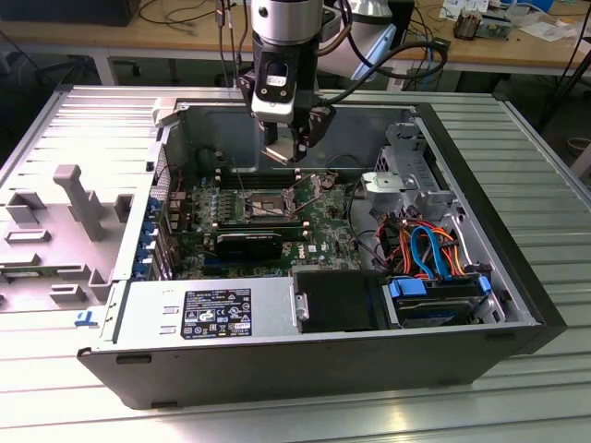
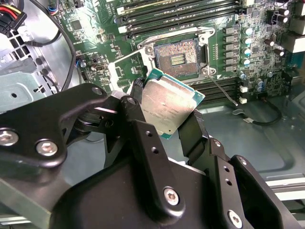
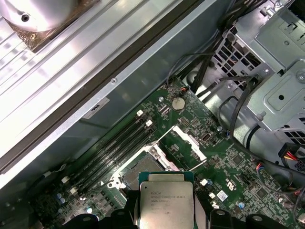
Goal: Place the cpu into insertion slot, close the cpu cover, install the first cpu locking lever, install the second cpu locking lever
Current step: 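Place the cpu into insertion slot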
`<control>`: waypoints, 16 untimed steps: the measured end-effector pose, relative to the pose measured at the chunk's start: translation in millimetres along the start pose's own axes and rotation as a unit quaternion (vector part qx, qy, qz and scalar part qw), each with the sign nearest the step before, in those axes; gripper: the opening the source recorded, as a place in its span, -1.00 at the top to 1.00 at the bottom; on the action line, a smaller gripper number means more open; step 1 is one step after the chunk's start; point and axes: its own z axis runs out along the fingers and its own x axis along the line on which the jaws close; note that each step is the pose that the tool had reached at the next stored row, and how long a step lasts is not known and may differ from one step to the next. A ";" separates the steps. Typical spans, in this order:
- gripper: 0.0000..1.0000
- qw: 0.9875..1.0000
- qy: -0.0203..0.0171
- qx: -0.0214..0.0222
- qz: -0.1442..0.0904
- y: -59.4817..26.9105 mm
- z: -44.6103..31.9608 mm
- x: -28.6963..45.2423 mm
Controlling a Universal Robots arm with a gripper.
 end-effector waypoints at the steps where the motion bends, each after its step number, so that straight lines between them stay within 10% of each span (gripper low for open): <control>1: -0.09 1.000 0.000 0.000 0.001 0.0 0.0 0.0; 16: -0.09 1.000 -0.001 0.000 0.014 -0.1 0.5 0.0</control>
